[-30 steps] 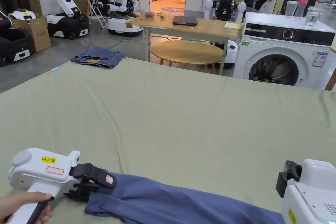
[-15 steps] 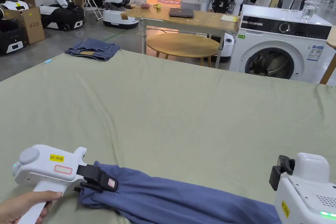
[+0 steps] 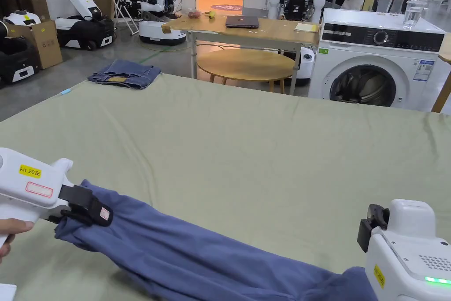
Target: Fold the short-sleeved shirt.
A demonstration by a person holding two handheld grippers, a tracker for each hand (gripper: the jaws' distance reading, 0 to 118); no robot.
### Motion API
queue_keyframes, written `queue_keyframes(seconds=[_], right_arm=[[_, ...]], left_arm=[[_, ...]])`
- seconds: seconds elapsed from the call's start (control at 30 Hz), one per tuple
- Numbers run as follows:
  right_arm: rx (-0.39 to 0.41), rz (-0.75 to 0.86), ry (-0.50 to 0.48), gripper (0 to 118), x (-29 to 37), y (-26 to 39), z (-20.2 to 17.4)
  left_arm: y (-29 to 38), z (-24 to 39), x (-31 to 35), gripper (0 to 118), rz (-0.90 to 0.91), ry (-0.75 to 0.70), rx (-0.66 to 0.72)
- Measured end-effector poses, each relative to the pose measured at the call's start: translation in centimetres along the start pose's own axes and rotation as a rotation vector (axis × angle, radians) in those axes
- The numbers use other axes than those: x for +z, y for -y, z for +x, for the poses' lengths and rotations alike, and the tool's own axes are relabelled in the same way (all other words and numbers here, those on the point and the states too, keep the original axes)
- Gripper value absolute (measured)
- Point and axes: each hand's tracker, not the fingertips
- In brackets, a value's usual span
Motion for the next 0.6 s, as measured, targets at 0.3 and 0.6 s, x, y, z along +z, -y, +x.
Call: queue_keyframes(seconds=[0.3, 0.6], right_arm=[[0.002, -0.009, -0.028, 0, -0.4, 0.1, -0.8], [-0.001, -0.031, -0.031, 0, -0.6, 0.7, -0.5]], left_arm=[[-0.2, 4.6, -1.4, 1, -0.082, 0.043, -0.023], [1.6, 14.6, -9.5, 1, -0.228, 0.127, -0.148]])
